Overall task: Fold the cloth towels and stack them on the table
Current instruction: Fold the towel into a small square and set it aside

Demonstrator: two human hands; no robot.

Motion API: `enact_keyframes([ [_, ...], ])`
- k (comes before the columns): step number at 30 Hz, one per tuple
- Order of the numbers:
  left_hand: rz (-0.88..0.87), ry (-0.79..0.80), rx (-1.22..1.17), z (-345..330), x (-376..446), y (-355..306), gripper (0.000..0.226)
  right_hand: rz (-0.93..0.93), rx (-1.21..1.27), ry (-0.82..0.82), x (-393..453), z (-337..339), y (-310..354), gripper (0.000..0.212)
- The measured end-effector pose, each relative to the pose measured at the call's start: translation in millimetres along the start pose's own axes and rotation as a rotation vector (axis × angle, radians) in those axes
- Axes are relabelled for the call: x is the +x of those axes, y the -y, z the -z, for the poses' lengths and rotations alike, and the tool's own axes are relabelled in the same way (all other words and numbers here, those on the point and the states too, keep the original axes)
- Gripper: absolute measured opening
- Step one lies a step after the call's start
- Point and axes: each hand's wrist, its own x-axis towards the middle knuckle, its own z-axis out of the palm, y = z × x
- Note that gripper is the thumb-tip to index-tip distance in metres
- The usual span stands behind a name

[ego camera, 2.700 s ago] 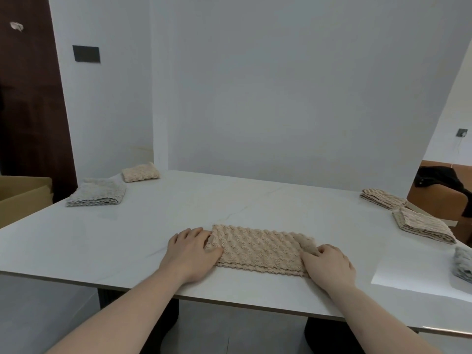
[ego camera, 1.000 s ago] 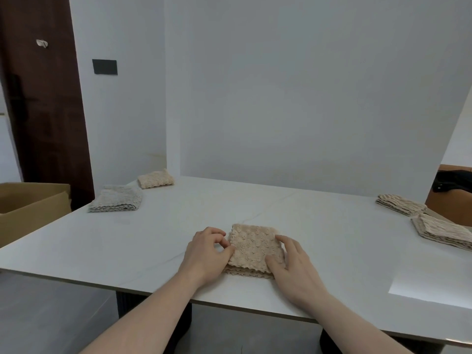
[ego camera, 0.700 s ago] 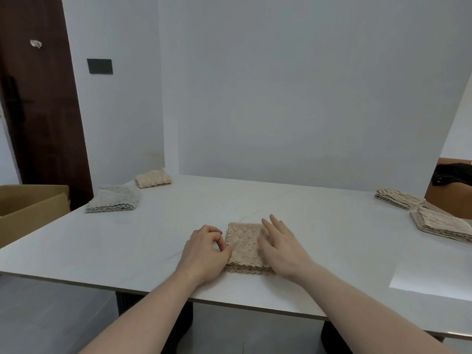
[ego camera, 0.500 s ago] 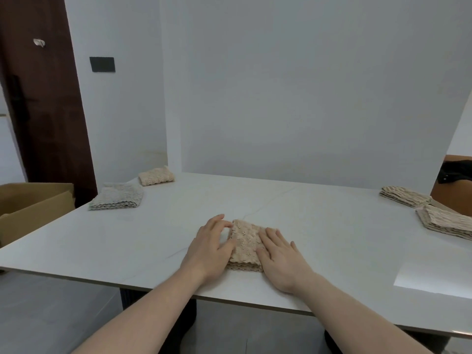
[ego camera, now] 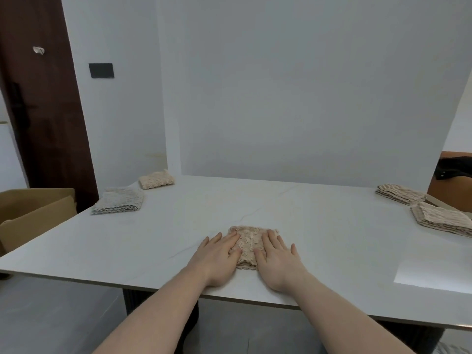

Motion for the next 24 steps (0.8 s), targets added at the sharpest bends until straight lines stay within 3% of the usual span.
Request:
enact_keyframes([
  [12, 0.153, 0.019, 0.049, -3.8, -10.0, -16.8, 0.062, 0.007, 0.019, 0.002, -26.4, 3.8, -6.2, 0.065],
  [20, 0.159, -0.137, -0.053, -10.3, -18.6, -14.9, 0.070, -0.082, 0.327, -0.283, -40.6, 1.7, -10.0, 0.050],
  [24, 0.168, -0.199, -0.092, -9.4, -19.3, -14.8, 0.065, -0.120, 0.429, -0.322, -40.6, 4.0, -10.1, 0.047],
])
